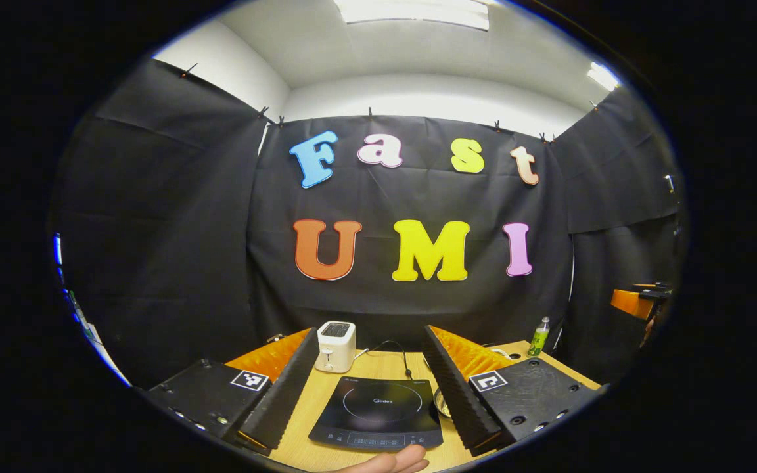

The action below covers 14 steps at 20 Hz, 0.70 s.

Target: First push the handle of the pot to place it horizontally, then grasp the pot with both hands and set it on the induction cooktop.

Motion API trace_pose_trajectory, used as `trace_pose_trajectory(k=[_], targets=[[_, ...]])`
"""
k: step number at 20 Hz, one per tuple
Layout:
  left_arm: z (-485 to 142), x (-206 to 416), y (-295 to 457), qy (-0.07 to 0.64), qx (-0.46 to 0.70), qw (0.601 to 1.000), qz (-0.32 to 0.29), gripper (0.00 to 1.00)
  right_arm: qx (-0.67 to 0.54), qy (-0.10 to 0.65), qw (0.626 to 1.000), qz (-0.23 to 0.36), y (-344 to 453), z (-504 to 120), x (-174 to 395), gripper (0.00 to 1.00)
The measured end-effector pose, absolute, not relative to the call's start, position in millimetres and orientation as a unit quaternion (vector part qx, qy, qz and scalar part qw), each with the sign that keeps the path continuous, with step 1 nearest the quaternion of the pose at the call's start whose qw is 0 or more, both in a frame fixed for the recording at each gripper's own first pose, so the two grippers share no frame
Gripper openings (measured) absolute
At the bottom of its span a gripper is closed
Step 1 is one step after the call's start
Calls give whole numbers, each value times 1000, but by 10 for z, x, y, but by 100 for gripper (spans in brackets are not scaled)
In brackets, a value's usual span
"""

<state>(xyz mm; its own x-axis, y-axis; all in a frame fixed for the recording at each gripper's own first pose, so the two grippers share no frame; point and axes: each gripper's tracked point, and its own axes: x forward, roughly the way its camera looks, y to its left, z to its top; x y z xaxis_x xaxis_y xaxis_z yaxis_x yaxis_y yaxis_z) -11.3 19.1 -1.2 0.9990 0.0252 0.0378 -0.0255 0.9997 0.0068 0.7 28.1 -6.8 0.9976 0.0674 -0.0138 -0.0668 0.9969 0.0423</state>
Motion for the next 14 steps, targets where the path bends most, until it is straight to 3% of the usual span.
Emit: trace_pose_trajectory(k=[1, 2, 4, 5, 8, 11, 12, 14], targets=[[-42, -126, 156, -19, 7, 1000, 9, 95, 27, 17, 999, 39, 336, -119, 33, 84], [-47, -136, 121, -18, 9, 1000, 3, 95, 33, 24, 998, 44, 381, -170, 60, 84], [-122, -170, 110, -7, 18, 1000, 2, 95, 48, 43, 996, 62, 510, -283, 114, 70], [-142, -199, 129, -9, 23, 1000, 7, 95, 58, 55, 994, 79, 599, -335, 139, 58], [-108, -271, 96, -13, 25, 1000, 3, 95, 63, 91, 990, 93, 694, -556, 268, 43], [-130, -318, 124, -18, 20, 1000, 2, 95, 41, 115, 986, 114, 901, -740, 368, 11], [-130, -350, 146, -20, 18, 1000, 2, 95, 32, 121, 986, 109, 894, -813, 401, 5], [-131, -392, 187, -24, 15, 1000, 1, 95, 22, 136, 983, 120, 1010, -953, 459, 4]])
